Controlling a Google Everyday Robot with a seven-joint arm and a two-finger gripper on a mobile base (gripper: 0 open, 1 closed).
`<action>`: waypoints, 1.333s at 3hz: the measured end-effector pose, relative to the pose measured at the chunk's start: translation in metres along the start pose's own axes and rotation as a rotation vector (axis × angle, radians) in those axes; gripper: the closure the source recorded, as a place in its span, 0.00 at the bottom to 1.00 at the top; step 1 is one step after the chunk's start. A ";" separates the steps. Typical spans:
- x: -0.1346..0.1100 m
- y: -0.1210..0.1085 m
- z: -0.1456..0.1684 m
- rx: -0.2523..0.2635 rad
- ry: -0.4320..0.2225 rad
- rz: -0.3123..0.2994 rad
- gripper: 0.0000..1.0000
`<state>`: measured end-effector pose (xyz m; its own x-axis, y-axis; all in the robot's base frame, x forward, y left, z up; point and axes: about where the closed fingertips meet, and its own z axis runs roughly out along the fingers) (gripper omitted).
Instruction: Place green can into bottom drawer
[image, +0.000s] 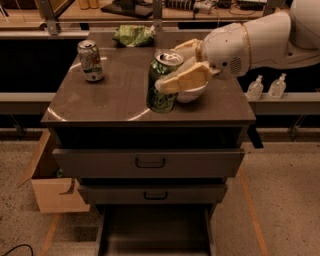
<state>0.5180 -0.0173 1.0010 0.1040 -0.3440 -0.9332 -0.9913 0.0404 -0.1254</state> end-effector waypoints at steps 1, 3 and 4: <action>0.018 0.023 0.023 -0.026 -0.026 0.024 1.00; 0.067 0.101 0.086 -0.035 -0.135 0.077 1.00; 0.108 0.134 0.107 0.016 -0.071 0.065 1.00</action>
Offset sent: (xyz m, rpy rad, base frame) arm -0.1064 0.0734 -0.1493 0.1681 0.1706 0.0663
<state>0.4051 0.0515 0.8477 0.0452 -0.2727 -0.9610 -0.9948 0.0757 -0.0683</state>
